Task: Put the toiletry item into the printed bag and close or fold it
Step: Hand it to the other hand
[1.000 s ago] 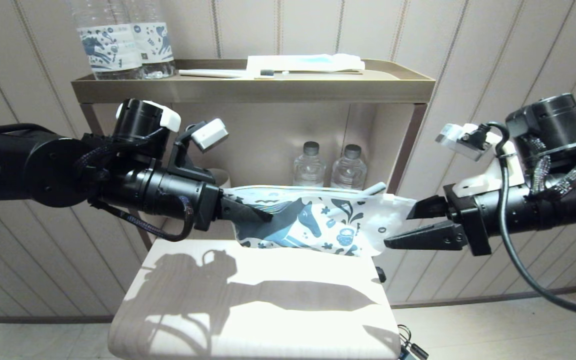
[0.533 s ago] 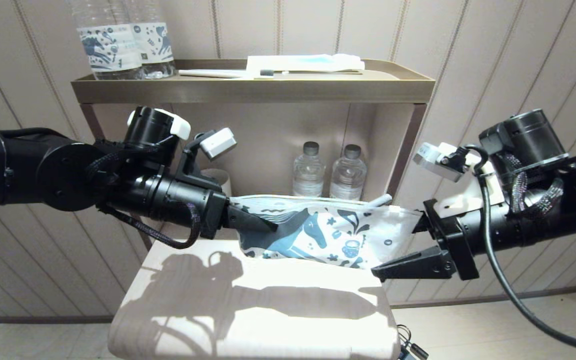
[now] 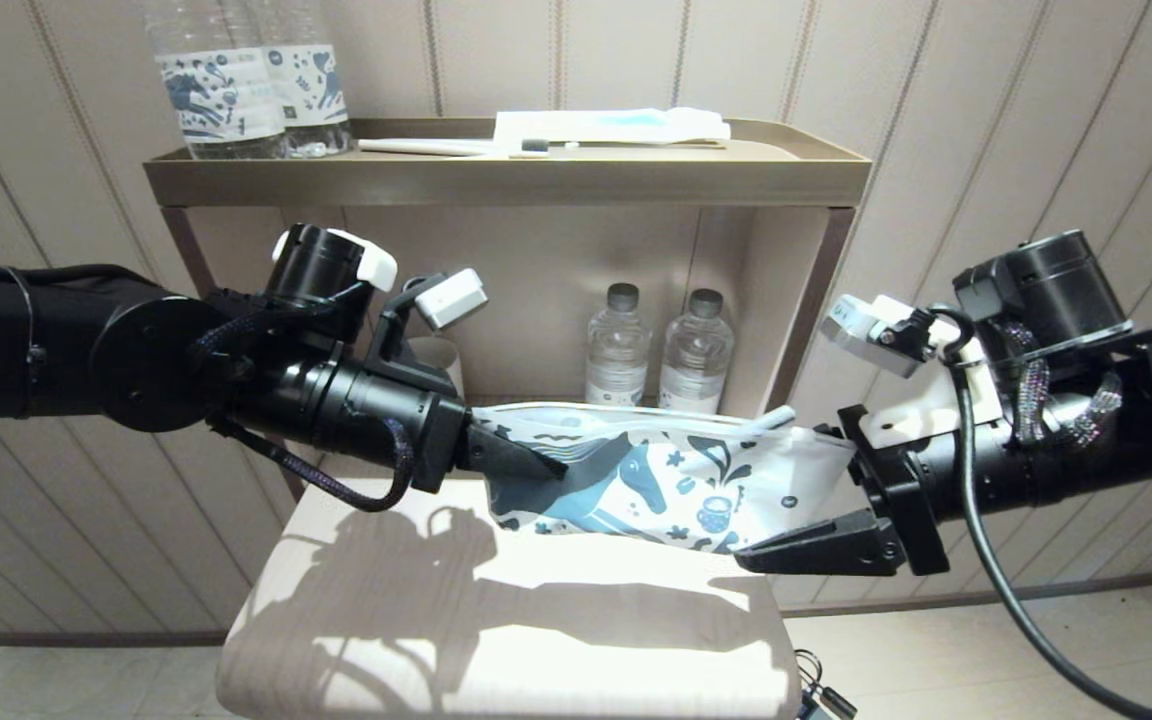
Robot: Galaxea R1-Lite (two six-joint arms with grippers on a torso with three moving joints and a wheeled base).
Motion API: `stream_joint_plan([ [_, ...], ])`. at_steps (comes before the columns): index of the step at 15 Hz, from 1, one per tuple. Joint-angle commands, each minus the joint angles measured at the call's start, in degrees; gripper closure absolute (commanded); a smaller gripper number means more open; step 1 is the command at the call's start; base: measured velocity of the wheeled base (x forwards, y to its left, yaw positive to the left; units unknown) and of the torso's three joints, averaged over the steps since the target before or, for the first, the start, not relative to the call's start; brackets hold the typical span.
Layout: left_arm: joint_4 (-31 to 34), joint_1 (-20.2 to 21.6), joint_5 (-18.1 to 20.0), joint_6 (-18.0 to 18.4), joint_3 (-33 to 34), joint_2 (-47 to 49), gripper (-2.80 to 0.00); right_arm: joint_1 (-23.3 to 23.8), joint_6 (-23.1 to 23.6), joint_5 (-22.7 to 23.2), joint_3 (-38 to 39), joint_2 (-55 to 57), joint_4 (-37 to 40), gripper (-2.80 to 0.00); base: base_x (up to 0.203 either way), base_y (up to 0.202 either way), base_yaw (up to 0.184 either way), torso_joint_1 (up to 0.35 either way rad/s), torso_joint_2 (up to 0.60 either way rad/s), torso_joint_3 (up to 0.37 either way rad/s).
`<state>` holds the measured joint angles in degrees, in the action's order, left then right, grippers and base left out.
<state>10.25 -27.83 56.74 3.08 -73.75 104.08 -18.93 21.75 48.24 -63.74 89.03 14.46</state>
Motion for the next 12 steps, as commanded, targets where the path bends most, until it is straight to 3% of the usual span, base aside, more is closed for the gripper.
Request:
stream_joint_plan([
  [1, 0.0, 0.0, 0.3, 0.1, -0.1, 0.1, 0.0, -0.1, 0.1, 0.3, 0.1, -0.1, 0.0, -2.8, 0.0, 0.0, 0.0, 0.0, 0.0, 0.0],
  [9, -0.1, 0.0, 0.2, 0.1, -0.2, 0.0, 0.0, 0.0, 0.1, 0.1, 0.1, -0.1, 0.0, -2.8, 0.0, 0.0, 0.0, 0.0, 0.0, 0.0],
  [10, -0.1, 0.0, 0.2, 0.1, -0.2, 0.0, 0.0, 0.0, 0.1, 0.0, 0.2, -0.1, 0.0, 0.0, 0.0, 0.0, 0.0, 0.0, 0.0, 0.0],
  [12, -0.1, 0.0, 0.2, 0.1, -0.2, 0.1, 0.0, -0.1, 0.1, 0.0, 0.3, -0.1, 0.0, 0.0, 0.0, 0.0, 0.0, 0.0, 0.0, 0.0],
])
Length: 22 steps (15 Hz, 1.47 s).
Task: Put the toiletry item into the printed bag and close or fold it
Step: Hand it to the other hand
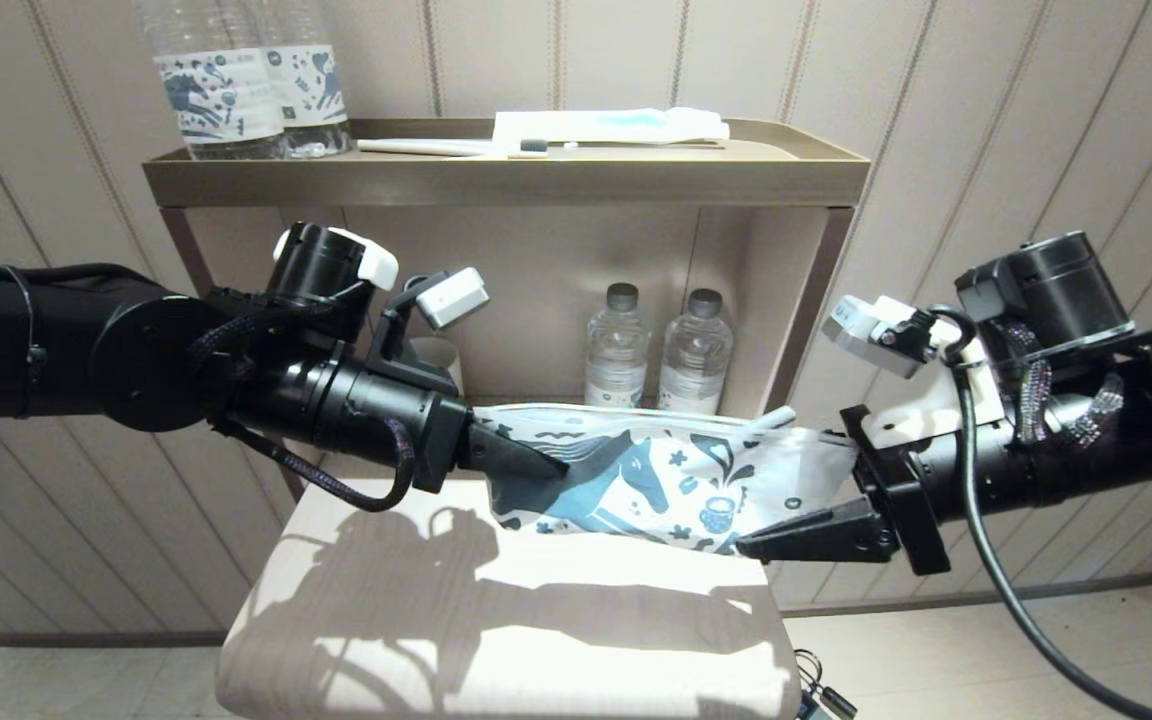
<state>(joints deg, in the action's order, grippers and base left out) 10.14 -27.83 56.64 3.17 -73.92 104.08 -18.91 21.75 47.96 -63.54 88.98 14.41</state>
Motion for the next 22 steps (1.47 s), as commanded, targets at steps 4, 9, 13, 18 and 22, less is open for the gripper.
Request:
stream_joint_plan([
  [4, 0.1, 0.0, 0.3, 0.1, 0.1, 0.1, 0.0, 0.0, 0.2, 0.3, 0.1, -0.1, 0.1, -2.8, 0.0, 0.0, 0.0, 0.0, 0.0, 0.0],
  [9, 0.1, 0.0, 0.3, 0.1, 0.1, 0.0, 0.0, 0.0, 0.2, 0.2, 0.1, -0.1, 0.1, -2.8, 0.0, 0.0, 0.0, 0.0, 0.0, 0.0],
  [13, 0.1, 0.0, 0.2, 0.2, 0.1, 0.1, 0.0, 0.1, 0.2, 0.0, 0.3, -0.4, 0.2, -2.8, 0.0, 0.0, 0.0, 0.0, 0.0, 0.0],
  [18, 0.1, 0.0, 0.2, 0.2, 0.1, 0.0, 0.0, 0.5, 0.4, -0.1, 0.1, -0.3, -0.1, -2.8, 0.0, 0.0, 0.0, 0.0, 0.0, 0.0],
  [22, 0.1, 0.0, 0.2, 0.2, 0.1, -0.1, 0.0, 0.4, 0.7, 0.1, 0.3, -0.3, 0.0, 0.0, 0.0, 0.0, 0.0, 0.0, 0.0, 0.0],
])
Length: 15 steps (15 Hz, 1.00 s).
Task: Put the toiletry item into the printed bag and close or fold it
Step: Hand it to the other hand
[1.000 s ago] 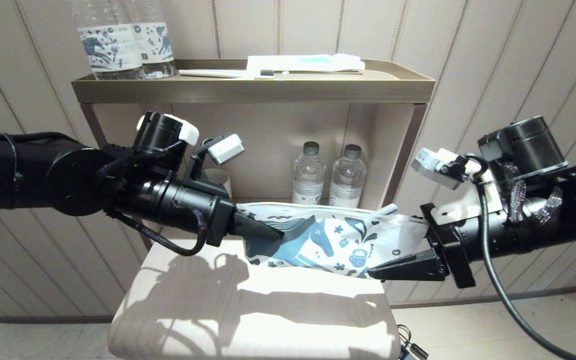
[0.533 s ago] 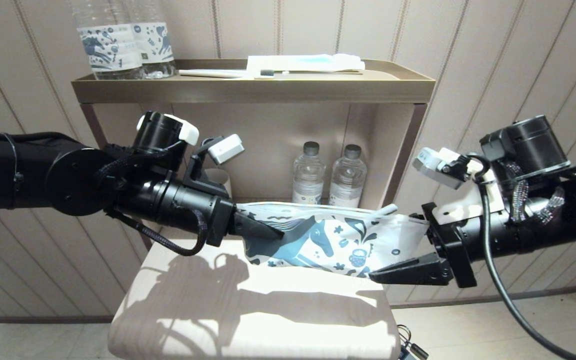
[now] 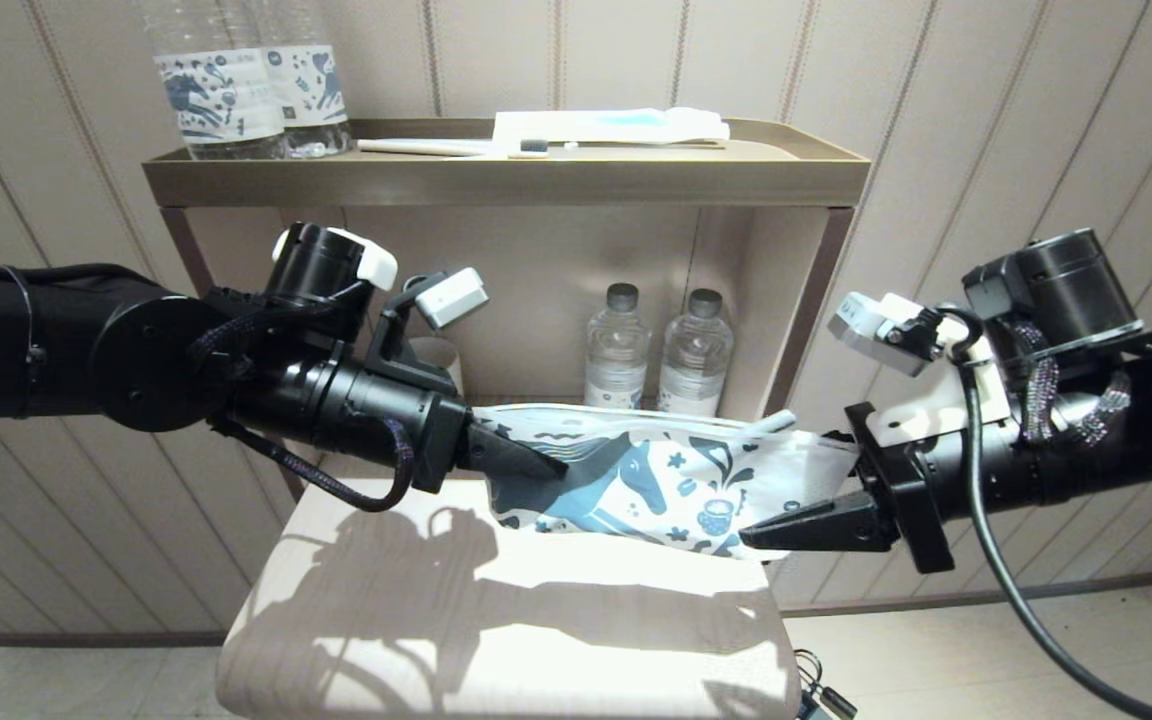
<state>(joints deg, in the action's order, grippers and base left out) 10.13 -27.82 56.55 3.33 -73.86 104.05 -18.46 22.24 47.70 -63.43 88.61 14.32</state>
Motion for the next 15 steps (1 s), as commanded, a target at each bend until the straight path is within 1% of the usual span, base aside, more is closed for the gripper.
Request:
stream_joint_plan([
  [1, 0.1, 0.0, 0.3, 0.0, 0.0, -0.1, 0.0, -0.1, 0.2, 0.3, 0.1, 0.1, 0.1, 0.0, 0.0, 0.0, 0.0, 0.0, 0.0, 0.0],
  [12, -0.4, 0.1, 0.0, 0.1, 0.1, 0.1, 0.0, 0.0, 0.2, 0.3, 0.3, -0.2, 0.0, 0.0, 0.0, 0.0, 0.0, 0.0, 0.0, 0.0],
  [13, -0.4, 0.1, -0.1, 0.4, 0.1, -0.1, 0.0, 0.0, 0.3, 0.3, 0.4, -0.3, 0.0, 0.0, 0.0, 0.0, 0.0, 0.0, 0.0, 0.0],
  [14, -0.4, 0.8, -0.1, 1.7, 0.2, -0.2, 0.0, 0.2, 0.3, 0.3, 0.4, -0.4, 0.0, 0.0, 0.0, 0.0, 0.0, 0.0, 0.0, 0.0],
  [15, -0.3, 2.1, -0.1, 2.5, 0.2, -0.7, 0.0, 0.2, 0.7, 0.3, 0.5, -0.5, 0.0, 0.0, 0.0, 0.0, 0.0, 0.0, 0.0, 0.0],
])
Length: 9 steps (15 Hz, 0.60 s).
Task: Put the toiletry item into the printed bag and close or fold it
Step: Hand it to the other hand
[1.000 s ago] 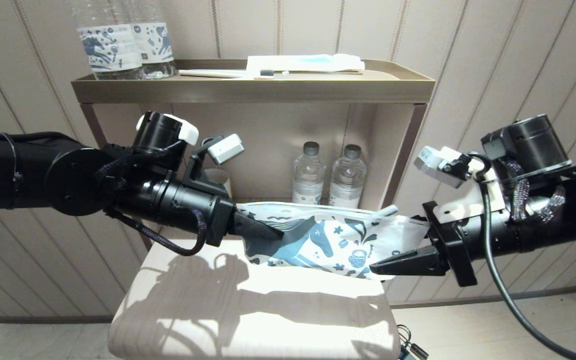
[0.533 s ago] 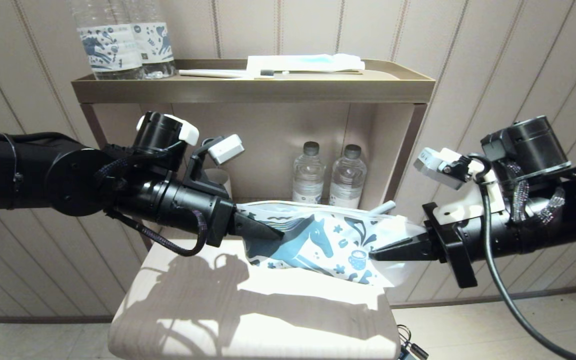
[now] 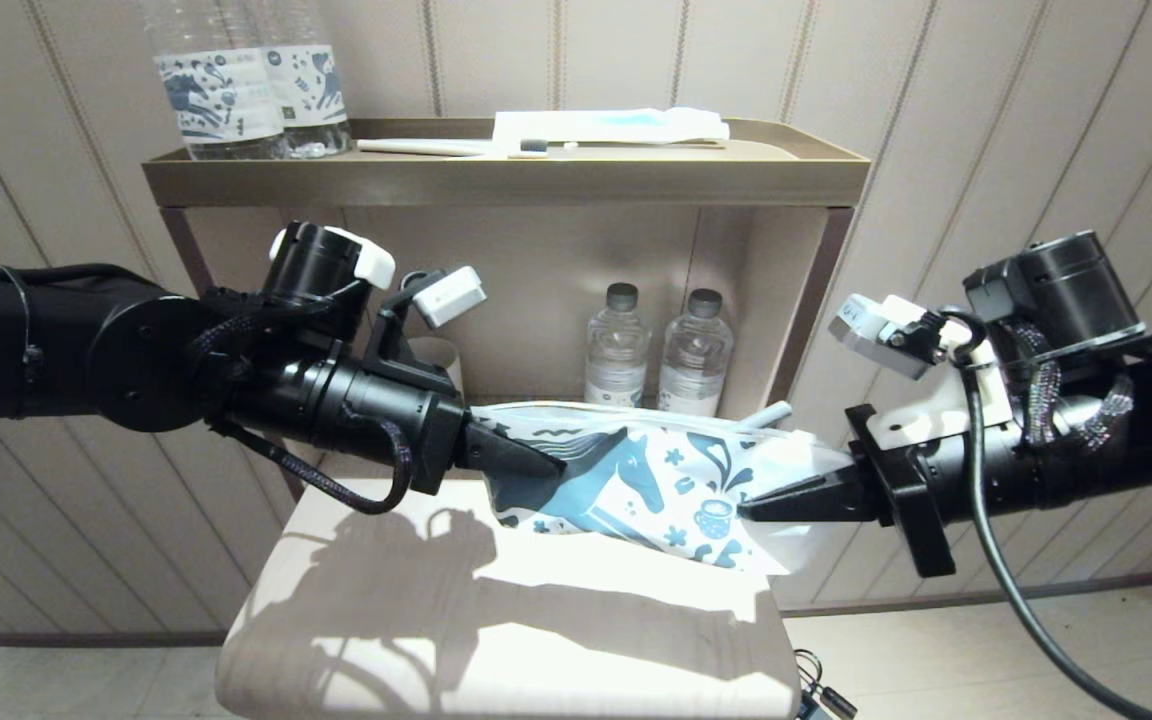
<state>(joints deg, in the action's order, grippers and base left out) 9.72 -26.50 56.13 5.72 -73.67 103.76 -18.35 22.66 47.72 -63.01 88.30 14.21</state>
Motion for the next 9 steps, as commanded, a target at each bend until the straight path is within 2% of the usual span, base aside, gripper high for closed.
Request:
stream_joint_plan([
  [1, 0.1, 2.6, 0.3, 0.5, -0.2, -0.9, 0.0, 0.1, 0.5, 0.2, 0.2, -0.1, 0.1, 0.0, 0.0, 0.0, 0.0, 0.0, 0.0, 0.0],
  [3, 0.1, 5.1, 0.6, 0.7, -1.1, -1.5, 0.0, 0.2, 0.5, 0.2, 0.3, -0.2, 0.1, 0.0, 0.0, 0.0, 0.0, 0.0, 0.0, 0.0],
  [9, 0.2, 5.1, 0.6, 1.5, -0.3, -1.4, 0.0, 0.2, 0.5, 0.2, 0.2, -0.1, 0.1, 0.0, 0.0, 0.0, 0.0, 0.0, 0.0, 0.0],
])
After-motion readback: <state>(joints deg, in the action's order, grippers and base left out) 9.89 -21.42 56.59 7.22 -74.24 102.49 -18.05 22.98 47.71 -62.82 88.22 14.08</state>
